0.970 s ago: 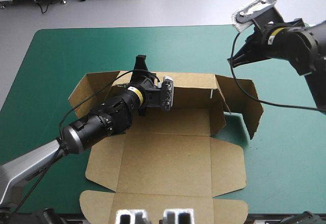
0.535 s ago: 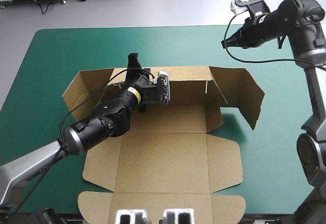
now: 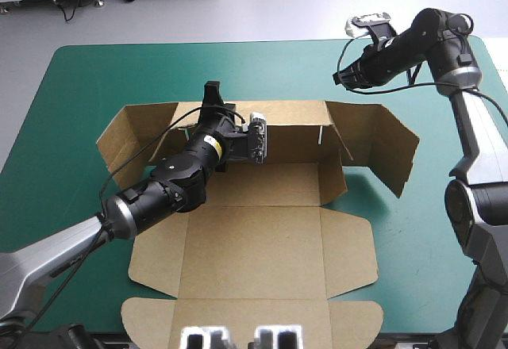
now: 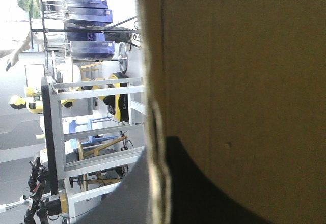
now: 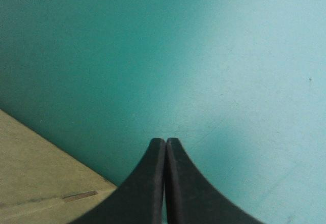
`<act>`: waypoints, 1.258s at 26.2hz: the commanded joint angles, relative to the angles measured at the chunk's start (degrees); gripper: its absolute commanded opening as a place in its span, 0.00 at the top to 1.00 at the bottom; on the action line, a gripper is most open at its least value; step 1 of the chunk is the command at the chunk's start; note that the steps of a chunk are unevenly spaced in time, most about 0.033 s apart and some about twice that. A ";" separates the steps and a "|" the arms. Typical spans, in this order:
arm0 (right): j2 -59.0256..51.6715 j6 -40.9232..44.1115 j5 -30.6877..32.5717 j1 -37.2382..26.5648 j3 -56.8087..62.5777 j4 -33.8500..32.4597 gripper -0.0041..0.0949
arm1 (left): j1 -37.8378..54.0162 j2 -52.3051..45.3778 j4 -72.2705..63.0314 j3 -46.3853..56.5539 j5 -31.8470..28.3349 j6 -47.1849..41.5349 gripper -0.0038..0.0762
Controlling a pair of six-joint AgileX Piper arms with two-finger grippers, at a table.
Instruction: Fold the box
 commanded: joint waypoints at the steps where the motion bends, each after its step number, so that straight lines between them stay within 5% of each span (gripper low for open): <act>1: -3.35 -1.30 0.76 -0.31 1.51 2.20 0.98 | -0.31 -0.45 2.72 -1.57 0.28 -1.95 0.97; 23: -16.50 -16.49 0.45 -0.42 28.61 9.27 0.98 | -0.31 -0.19 7.41 -1.57 2.74 -9.12 0.97; 33: -23.05 -27.27 -10.84 -0.42 38.50 15.35 0.98 | -1.72 -0.29 12.20 3.18 3.54 -11.07 0.97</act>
